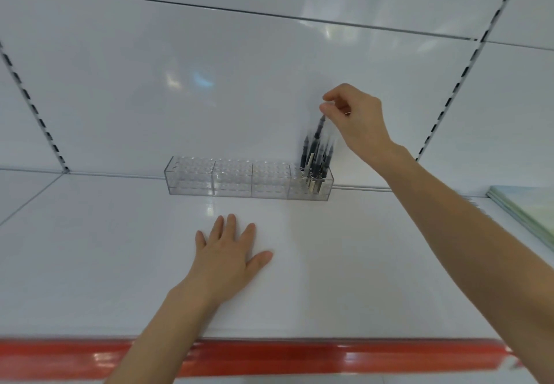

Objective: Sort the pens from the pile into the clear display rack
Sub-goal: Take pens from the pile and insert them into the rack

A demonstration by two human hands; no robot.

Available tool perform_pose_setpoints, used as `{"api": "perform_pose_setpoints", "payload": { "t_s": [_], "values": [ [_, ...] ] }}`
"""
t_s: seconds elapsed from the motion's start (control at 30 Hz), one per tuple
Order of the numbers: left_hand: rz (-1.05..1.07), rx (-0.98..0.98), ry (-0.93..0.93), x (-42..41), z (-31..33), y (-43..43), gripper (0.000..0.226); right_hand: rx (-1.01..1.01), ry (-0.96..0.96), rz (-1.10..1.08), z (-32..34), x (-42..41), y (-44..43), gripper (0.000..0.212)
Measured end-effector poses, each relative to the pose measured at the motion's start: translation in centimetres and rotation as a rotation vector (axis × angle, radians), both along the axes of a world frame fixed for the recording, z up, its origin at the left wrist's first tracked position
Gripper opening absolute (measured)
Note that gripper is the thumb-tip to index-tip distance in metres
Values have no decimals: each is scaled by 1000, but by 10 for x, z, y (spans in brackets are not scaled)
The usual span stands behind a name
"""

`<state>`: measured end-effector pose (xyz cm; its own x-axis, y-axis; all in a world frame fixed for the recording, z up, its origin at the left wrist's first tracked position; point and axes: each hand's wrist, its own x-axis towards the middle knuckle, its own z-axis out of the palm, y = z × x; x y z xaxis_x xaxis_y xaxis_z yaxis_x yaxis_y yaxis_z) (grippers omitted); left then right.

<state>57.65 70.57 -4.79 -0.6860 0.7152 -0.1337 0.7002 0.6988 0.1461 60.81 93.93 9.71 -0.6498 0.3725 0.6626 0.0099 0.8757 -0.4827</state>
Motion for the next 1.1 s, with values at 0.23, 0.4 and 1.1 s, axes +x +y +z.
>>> {"api": "perform_pose_setpoints", "payload": {
  "t_s": [0.23, 0.4, 1.1],
  "values": [
    [0, 29, -4, -1, -3, 1, 136, -4, -58, 42, 5, -4, -4, 15],
    [1, 37, -9, -1, -1, 1, 138, -10, -48, 62, 4, -4, -6, 13],
    [16, 63, -20, 2, 7, 1, 64, 271, -289, -97, -33, 0, -7, 28]
  ]
}}
